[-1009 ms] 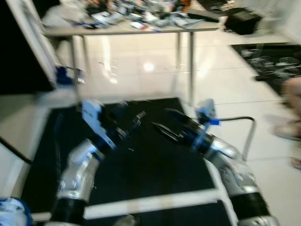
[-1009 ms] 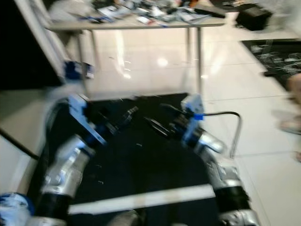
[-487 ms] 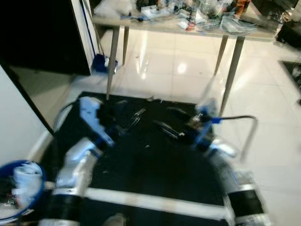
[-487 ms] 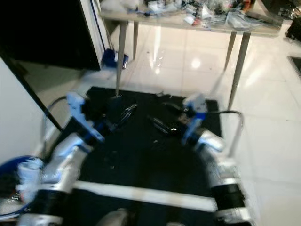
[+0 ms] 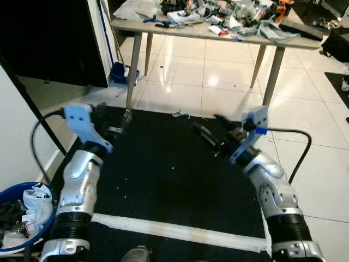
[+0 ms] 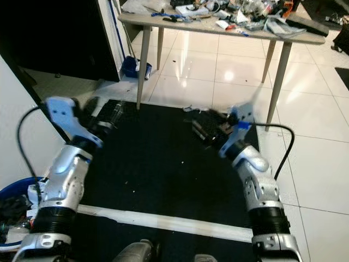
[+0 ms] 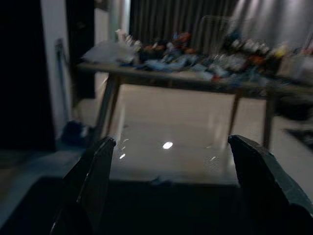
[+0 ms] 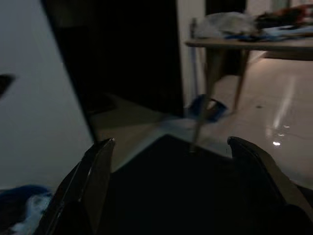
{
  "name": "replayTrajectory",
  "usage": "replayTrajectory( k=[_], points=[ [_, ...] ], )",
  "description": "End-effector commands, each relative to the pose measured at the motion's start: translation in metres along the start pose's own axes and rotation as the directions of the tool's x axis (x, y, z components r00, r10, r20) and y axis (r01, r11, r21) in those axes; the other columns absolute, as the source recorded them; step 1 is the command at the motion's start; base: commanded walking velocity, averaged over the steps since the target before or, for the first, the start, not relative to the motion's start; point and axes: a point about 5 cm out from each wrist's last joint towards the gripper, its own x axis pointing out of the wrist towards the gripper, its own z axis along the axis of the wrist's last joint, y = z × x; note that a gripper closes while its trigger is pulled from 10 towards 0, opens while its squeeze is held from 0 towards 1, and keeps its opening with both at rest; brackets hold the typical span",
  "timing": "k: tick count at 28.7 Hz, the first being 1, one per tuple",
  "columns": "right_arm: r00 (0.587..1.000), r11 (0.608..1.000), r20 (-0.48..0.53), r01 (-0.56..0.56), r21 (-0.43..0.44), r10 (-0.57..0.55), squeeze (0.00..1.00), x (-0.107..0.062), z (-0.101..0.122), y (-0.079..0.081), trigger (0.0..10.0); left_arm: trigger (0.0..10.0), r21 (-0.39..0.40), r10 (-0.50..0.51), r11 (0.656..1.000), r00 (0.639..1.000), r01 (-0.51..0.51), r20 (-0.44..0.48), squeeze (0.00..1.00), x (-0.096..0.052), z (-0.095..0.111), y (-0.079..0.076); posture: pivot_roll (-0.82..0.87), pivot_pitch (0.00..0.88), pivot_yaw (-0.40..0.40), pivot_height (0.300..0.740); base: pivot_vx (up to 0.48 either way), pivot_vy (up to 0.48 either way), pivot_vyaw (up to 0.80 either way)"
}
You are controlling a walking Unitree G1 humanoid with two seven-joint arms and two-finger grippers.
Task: Picking trash to rubbish bin
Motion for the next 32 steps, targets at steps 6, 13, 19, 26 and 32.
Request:
replayTrajectory(
  k=[6, 13, 19, 26, 32],
  points=[
    [0.992, 0.992, -0.012, 0.125, 0.006, -0.125, 0.00, -0.006, -0.020, -0.006, 10.0, 10.0, 0.088, 0.004, 0.996, 0.997, 0.002, -0.075, 0.00, -0.016, -0.029, -0.012, 0.00, 0.000, -0.014, 0.740, 0.000, 0.000, 0.00],
    [0.995, 0.995, 0.014, 0.095, -0.001, -0.095, 0.00, -0.009, -0.019, 0.000, 10.0, 10.0, 0.096, 0.047, 0.994, 0.998, -0.043, -0.034, 0.00, -0.023, -0.029, -0.013, 0.00, 0.000, -0.016, 0.740, 0.000, 0.000, 0.00],
    [0.997, 0.997, 0.015, 0.073, 0.001, -0.073, 0.00, -0.026, -0.026, 0.010, 10.0, 10.0, 0.065, 0.054, 0.997, 0.998, -0.052, -0.030, 0.00, -0.034, -0.031, -0.017, 0.00, 0.000, -0.027, 0.740, 0.000, 0.000, 0.00],
    [0.998, 0.998, 0.011, 0.062, 0.026, -0.063, 0.00, -0.048, -0.035, 0.020, 10.0, 10.0, 0.016, 0.036, 0.999, 0.998, -0.035, -0.055, 0.00, -0.055, -0.037, -0.023, 0.00, 0.000, -0.023, 0.740, 0.000, 0.000, 0.00],
    [0.997, 0.996, 0.016, 0.070, 0.051, -0.071, 0.00, -0.038, -0.037, 0.013, 10.0, 10.0, -0.112, -0.038, 0.993, 0.998, 0.033, -0.040, 0.00, -0.049, -0.041, -0.028, 0.00, 0.000, -0.016, 0.740, 0.000, 0.000, 0.00]
  ],
)
